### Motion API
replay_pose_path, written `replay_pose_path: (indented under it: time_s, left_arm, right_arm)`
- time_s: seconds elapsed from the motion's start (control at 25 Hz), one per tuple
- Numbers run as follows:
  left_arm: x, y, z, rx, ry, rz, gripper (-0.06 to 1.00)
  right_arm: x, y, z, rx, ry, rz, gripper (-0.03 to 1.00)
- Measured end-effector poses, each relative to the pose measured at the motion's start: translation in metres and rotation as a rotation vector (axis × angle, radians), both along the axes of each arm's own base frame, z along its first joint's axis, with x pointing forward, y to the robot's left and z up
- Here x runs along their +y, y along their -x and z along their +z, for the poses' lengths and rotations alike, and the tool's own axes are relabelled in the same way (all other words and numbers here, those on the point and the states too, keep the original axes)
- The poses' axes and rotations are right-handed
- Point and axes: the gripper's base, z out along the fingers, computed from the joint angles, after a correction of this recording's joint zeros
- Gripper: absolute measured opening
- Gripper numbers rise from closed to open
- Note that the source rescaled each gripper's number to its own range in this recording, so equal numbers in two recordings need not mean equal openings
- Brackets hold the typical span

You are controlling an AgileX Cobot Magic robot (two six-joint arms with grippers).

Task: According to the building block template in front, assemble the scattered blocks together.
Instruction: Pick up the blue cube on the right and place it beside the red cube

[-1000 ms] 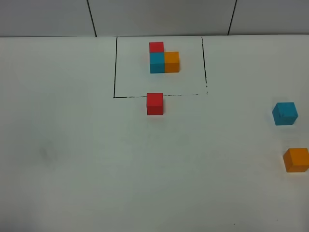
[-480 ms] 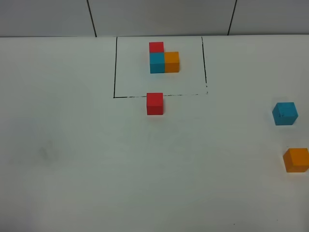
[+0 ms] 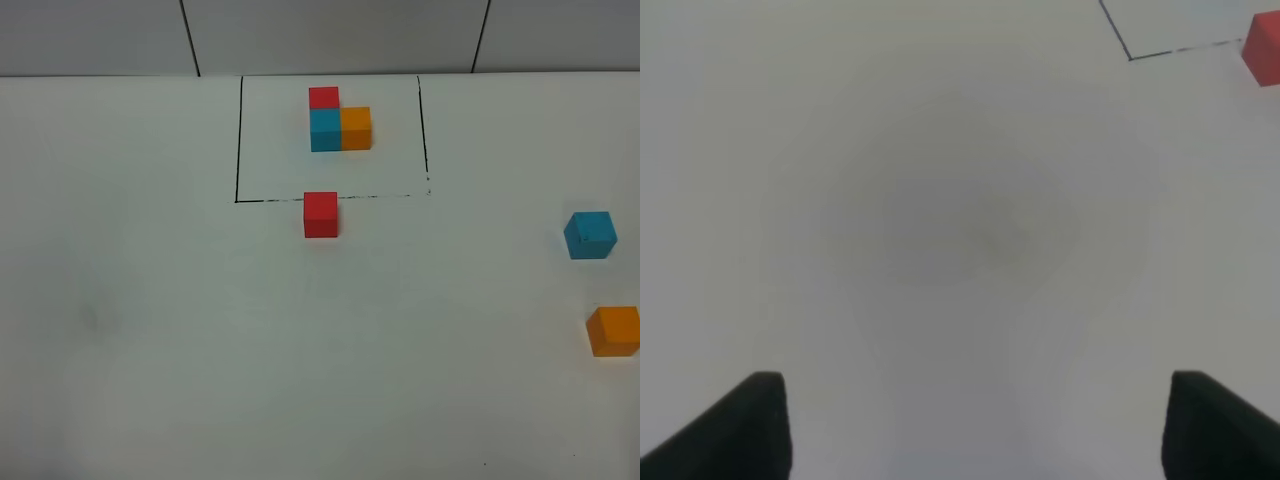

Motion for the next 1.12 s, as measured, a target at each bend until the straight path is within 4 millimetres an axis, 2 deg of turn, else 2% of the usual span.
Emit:
replay_pose_path:
  time_s: [1.12]
  left_arm:
    - [-0.0002,0.0000,0.0000,0.000,0.001,0.007,0.79]
  right_arm:
    - [0.0000,0.0000,0.0000,0.000,0.000,0.000,0.65]
